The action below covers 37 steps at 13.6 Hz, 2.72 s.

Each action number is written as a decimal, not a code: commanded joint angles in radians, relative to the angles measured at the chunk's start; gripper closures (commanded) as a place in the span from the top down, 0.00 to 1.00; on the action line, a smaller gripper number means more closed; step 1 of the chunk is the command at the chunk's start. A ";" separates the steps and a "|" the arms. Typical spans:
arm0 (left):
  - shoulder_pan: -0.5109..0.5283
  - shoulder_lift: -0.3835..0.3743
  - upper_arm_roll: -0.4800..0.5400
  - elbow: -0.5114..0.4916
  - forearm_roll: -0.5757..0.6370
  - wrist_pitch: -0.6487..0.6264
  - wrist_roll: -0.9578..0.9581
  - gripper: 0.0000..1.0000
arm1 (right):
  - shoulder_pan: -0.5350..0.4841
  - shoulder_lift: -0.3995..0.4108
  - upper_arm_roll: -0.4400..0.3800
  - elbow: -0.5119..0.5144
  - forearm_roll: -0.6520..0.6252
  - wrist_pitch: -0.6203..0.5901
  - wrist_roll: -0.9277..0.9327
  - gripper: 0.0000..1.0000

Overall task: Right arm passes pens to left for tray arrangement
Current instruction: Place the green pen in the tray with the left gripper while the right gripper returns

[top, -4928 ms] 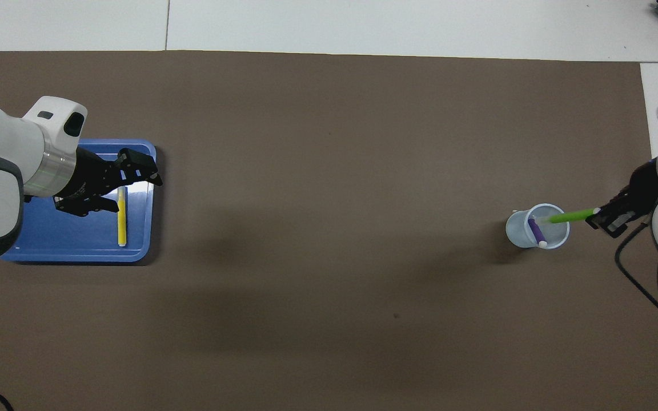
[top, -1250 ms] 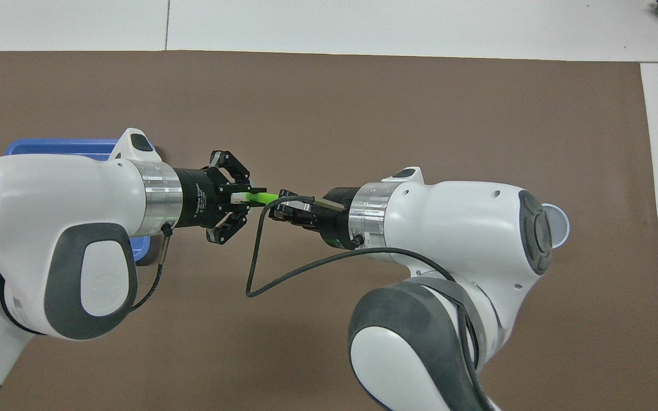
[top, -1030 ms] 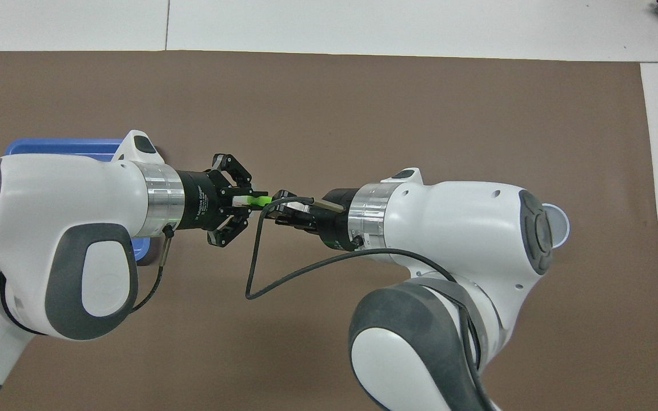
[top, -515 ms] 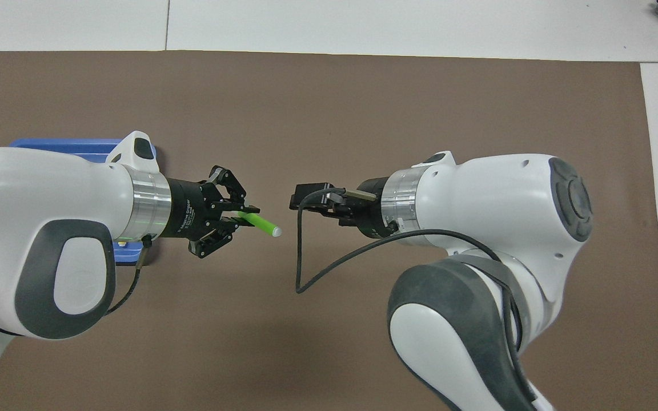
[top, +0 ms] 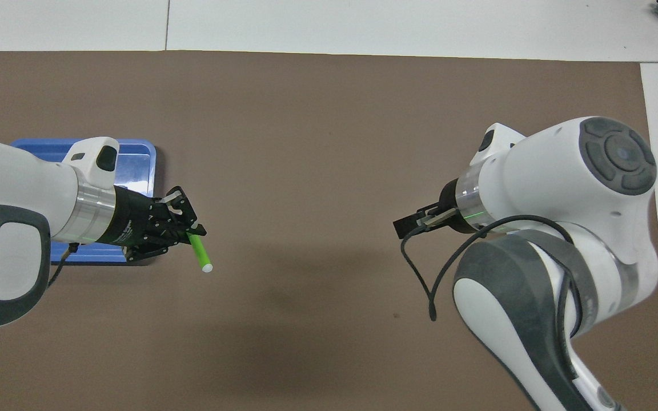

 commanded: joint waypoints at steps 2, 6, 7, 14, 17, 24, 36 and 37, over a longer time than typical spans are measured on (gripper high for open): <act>0.078 -0.021 -0.005 0.015 0.136 -0.085 0.255 0.00 | -0.153 -0.071 0.009 -0.156 -0.111 0.042 -0.363 0.95; 0.169 -0.018 -0.005 0.009 0.272 -0.085 0.562 0.00 | -0.241 -0.100 0.009 -0.268 -0.227 0.100 -0.482 0.81; 0.190 -0.012 -0.005 0.009 0.301 -0.082 0.626 0.00 | -0.268 -0.094 0.009 -0.287 -0.227 0.125 -0.478 0.79; 0.279 0.098 -0.005 0.002 0.449 0.039 0.854 0.00 | -0.356 -0.056 0.014 -0.341 -0.221 0.170 -0.190 0.50; 0.298 0.144 -0.005 -0.001 0.483 0.111 0.866 0.00 | -0.341 -0.056 0.017 -0.339 -0.209 0.143 0.048 0.50; 0.315 0.288 -0.005 0.000 0.537 0.288 0.875 0.00 | -0.350 -0.005 0.017 -0.330 -0.206 0.172 0.188 0.50; 0.328 0.404 -0.004 -0.023 0.582 0.484 0.874 0.00 | -0.379 0.010 0.014 -0.273 -0.206 0.106 0.113 0.50; 0.322 0.404 -0.004 -0.023 0.583 0.483 0.874 0.16 | -0.379 0.010 0.014 -0.273 -0.206 0.103 0.101 0.48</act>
